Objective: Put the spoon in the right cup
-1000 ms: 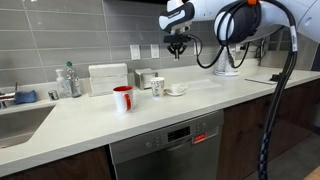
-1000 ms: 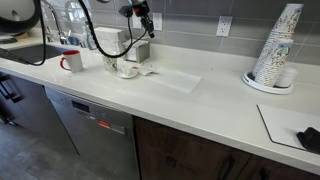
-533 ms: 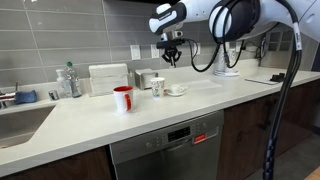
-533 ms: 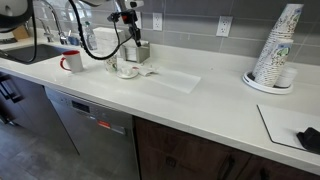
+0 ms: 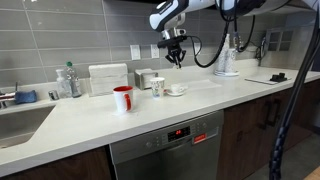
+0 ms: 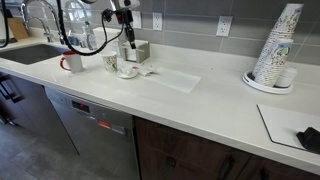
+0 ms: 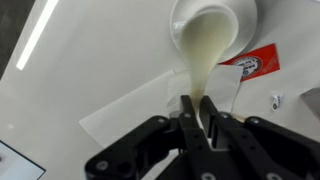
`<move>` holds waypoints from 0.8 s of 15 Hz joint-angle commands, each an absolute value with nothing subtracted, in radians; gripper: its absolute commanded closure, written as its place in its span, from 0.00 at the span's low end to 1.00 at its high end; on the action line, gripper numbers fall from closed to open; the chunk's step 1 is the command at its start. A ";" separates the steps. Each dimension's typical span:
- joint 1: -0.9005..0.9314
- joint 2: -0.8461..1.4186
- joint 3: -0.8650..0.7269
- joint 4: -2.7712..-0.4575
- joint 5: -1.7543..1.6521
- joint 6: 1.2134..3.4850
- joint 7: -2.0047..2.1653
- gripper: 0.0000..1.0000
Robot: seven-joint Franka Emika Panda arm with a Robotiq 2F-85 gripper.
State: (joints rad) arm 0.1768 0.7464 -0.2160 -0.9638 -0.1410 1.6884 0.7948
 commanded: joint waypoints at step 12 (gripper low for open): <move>0.333 0.279 -0.132 -1.661 -0.536 1.991 1.126 0.97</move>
